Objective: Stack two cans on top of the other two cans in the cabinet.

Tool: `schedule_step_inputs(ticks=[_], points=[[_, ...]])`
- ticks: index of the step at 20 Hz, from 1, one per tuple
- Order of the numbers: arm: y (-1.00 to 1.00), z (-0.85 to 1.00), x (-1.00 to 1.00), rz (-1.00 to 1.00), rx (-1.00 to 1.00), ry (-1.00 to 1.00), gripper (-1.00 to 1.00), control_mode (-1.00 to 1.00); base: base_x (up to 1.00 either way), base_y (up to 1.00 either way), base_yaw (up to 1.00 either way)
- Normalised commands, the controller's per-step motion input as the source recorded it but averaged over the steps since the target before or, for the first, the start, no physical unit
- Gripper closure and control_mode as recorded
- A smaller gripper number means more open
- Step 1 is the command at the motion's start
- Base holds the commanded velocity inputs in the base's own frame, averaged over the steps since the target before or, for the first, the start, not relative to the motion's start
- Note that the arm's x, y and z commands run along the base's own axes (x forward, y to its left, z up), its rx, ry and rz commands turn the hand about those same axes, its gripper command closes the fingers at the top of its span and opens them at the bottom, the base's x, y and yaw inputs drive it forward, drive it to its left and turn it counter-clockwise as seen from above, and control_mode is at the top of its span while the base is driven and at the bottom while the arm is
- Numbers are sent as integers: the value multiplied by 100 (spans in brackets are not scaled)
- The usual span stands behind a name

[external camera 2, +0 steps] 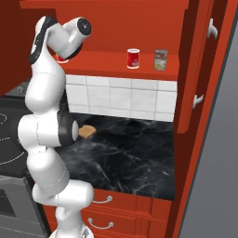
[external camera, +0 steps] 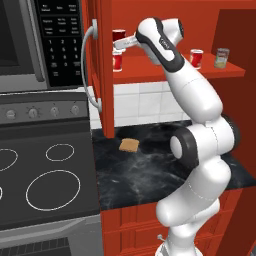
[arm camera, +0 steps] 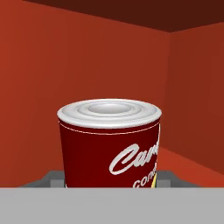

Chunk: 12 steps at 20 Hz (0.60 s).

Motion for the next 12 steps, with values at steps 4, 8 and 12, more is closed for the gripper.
schedule_step_inputs(ticks=[4,8,12], points=[[7,-1,0,1,0,0,100,-100,0,0,0],[9,-4,0,0,0,0,100,-100,0,0,0],[6,-11,0,0,0,0,100,-100,0,0,0]])
